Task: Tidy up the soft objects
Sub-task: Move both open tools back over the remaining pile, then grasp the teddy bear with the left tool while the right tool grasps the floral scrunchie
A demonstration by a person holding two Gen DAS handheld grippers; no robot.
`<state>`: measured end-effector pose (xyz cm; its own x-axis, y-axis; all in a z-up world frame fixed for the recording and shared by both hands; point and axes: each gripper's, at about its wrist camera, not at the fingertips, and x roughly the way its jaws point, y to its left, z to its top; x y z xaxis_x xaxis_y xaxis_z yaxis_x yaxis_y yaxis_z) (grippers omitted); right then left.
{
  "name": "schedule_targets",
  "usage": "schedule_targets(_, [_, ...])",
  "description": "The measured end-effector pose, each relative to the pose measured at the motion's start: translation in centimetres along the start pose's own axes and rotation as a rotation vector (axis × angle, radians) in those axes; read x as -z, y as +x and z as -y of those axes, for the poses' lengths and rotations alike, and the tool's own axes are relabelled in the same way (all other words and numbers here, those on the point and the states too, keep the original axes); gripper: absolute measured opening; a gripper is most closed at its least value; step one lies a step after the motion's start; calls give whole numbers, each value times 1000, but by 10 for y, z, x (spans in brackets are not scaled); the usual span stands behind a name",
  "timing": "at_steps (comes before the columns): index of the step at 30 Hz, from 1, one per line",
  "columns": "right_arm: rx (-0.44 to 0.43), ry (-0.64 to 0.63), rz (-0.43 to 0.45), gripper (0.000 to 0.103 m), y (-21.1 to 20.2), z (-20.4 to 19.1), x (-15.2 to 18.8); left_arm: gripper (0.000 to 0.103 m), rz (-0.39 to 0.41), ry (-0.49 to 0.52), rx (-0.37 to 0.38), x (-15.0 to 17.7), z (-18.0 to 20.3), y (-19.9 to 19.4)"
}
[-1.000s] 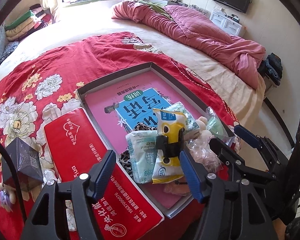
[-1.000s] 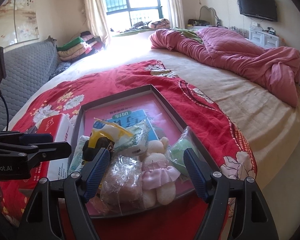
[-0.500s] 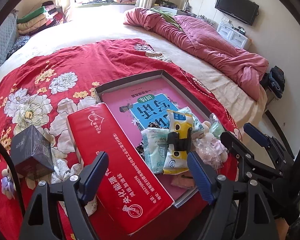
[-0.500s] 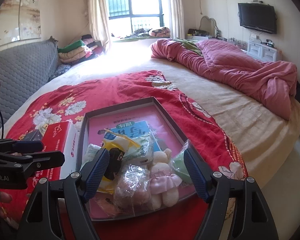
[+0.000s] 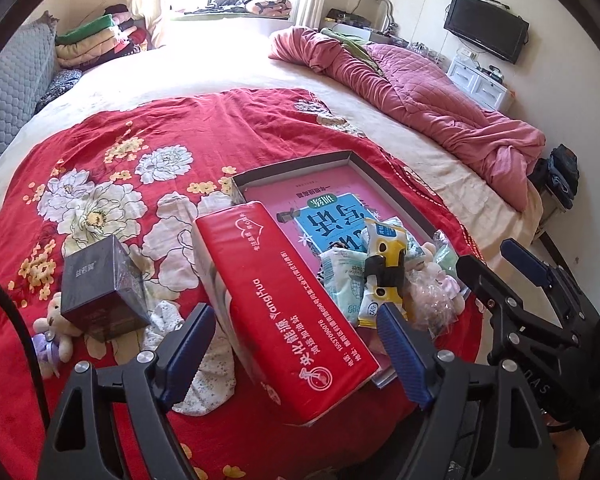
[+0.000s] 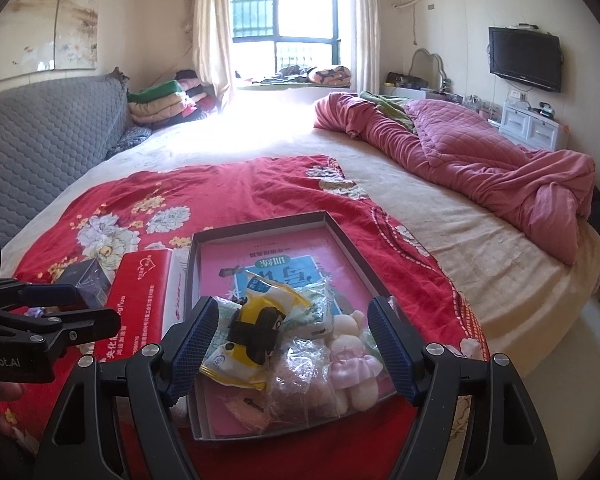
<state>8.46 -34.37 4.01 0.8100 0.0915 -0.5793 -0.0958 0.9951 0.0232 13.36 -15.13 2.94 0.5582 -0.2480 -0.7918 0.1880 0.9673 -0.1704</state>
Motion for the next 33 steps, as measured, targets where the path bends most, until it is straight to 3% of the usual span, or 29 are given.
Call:
schedule_targets(11, [-86,-65,11,78,-19,-48,-10,82,46,-31,-65,13,-35,-39])
schedule_targets(26, [-266,-234,-28,78,-30,-153,-2,82,71,-192,-200,45,-142,-77])
schedule_targets(33, [-308,-348,-71,78,-21,-203,15,82,45,-270,-212,62,-181,-70])
